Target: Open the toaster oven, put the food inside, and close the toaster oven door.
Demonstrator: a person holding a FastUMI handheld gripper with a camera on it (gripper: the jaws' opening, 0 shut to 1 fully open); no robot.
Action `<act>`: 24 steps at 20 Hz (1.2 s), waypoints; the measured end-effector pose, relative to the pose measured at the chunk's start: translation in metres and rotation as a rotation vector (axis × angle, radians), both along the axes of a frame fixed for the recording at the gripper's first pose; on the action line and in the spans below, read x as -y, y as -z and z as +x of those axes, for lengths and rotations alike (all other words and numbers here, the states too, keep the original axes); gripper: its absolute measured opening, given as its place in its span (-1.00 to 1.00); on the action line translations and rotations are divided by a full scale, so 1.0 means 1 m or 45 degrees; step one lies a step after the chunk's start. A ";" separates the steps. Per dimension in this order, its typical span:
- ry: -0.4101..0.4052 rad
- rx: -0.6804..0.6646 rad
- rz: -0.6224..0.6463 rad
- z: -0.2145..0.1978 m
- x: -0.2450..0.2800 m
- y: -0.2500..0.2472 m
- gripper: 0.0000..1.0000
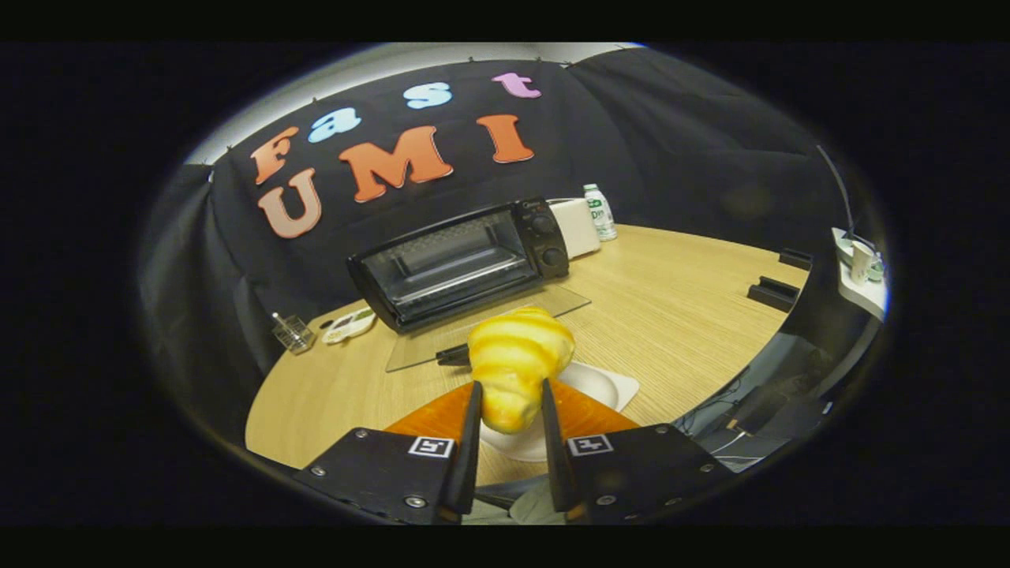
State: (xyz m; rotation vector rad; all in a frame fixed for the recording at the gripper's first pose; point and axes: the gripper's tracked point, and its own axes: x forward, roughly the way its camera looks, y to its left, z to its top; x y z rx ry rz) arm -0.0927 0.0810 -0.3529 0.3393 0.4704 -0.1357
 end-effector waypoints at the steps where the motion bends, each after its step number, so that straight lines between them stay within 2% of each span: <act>1: -0.007 0.022 0.021 0.005 0.001 -0.006 -0.24; 10: -0.036 0.143 0.296 0.074 -0.005 -0.033 -0.24; 17: -0.077 0.192 0.513 0.134 -0.030 -0.040 -0.24; 24: -0.128 0.176 0.656 0.191 -0.063 -0.033 -0.25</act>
